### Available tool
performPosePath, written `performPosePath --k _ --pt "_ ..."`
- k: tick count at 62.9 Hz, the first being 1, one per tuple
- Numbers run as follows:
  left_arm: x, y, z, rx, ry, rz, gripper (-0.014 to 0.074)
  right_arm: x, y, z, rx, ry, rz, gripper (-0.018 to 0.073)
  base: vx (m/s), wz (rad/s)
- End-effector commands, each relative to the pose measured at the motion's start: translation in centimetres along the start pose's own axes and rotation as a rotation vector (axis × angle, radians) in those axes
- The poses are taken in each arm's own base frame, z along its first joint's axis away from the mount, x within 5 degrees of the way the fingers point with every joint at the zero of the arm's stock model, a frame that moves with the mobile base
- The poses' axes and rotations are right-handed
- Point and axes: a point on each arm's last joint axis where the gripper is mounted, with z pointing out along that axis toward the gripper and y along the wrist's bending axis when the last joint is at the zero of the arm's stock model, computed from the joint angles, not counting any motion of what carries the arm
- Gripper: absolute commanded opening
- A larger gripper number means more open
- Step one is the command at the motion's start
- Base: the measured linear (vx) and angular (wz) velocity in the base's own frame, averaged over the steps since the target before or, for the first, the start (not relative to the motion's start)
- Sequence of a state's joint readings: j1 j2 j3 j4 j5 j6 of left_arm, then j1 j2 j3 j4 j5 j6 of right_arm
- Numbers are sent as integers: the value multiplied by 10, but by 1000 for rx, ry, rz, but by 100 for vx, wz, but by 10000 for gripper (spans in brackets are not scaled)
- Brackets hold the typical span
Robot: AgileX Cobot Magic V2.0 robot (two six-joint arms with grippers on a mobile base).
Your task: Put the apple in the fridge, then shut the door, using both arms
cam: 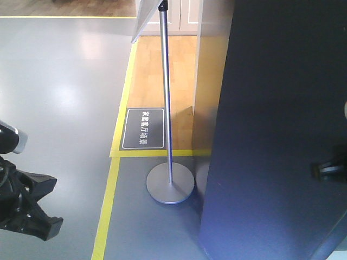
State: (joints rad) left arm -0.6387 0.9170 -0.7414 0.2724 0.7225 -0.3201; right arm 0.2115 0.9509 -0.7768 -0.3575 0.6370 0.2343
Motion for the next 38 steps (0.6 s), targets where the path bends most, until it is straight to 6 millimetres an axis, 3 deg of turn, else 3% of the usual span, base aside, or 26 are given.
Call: performPosePath --k 1,12,38 --pt "-11 0 -8 11 -82 -8 -6 -24 -7 -4 61 -120 -9 -6 0 0" --pt "-11 0 -8 11 -82 -8 -6 -39 -14 2 128 -122 8 -3 0 0" --pt "-11 0 -8 11 -81 -8 -6 -65 -74 17 292 -190 148 -3 0 0"
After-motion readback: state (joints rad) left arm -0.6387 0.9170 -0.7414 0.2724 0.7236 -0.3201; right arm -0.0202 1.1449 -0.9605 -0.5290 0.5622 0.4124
